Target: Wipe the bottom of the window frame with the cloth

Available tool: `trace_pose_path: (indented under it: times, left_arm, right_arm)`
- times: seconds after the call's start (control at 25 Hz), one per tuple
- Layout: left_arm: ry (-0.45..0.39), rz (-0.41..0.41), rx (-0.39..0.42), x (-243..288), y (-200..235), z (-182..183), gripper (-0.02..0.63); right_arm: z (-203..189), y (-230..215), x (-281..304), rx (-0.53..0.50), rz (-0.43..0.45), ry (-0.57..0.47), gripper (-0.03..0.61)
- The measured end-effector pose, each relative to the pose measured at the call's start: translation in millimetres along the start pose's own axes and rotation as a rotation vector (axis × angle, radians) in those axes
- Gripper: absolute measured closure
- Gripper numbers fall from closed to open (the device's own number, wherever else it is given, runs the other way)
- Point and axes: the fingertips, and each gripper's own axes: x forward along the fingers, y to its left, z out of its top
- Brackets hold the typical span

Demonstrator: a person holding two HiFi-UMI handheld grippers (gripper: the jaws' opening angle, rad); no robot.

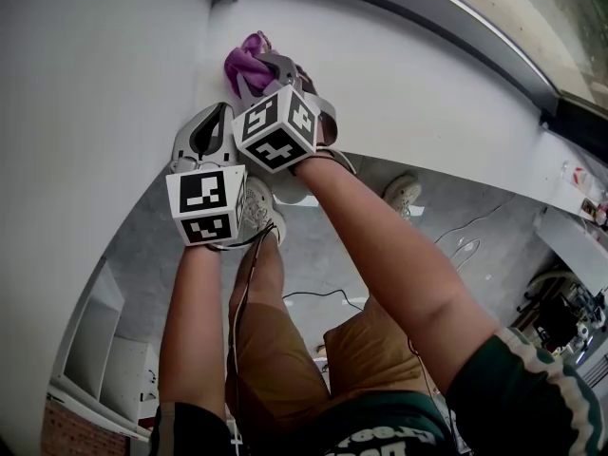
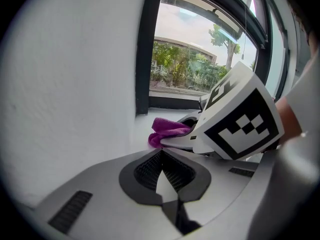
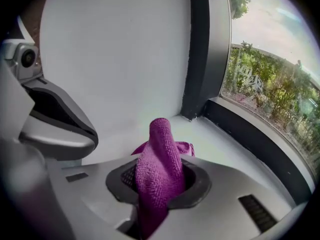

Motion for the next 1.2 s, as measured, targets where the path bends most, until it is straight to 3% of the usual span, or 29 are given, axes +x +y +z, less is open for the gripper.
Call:
trace_pose_path:
  times: [0.36,0.68,0.88,1.2]
  left_arm:
    - [0.004,0.003,0.012,-5.3,-0.3,1.4,0.606]
    - [-0.025,0.022,0.049,-19.5,-4.9,24.1,0.606]
    - [-0.052,0.047,0.073,-42.9,-24.3,54.1,0.606]
    - [-0.086,0.009,0.103,-123.1,-96.8,117.1,0.606]
  right_arm:
    - [0.0,-1.5,-0.6,0.078,0.031,-0.018,0.497]
    - [16.0,-13.2,-34.3,0.115,0.03,-0.112,0.491]
    - [28.7,-32.1,-82.6,0.12,0.024,-0.17,0.489]
    - [74.9,-42.3,-223.5,0.231,0.127,-0.345,0.486]
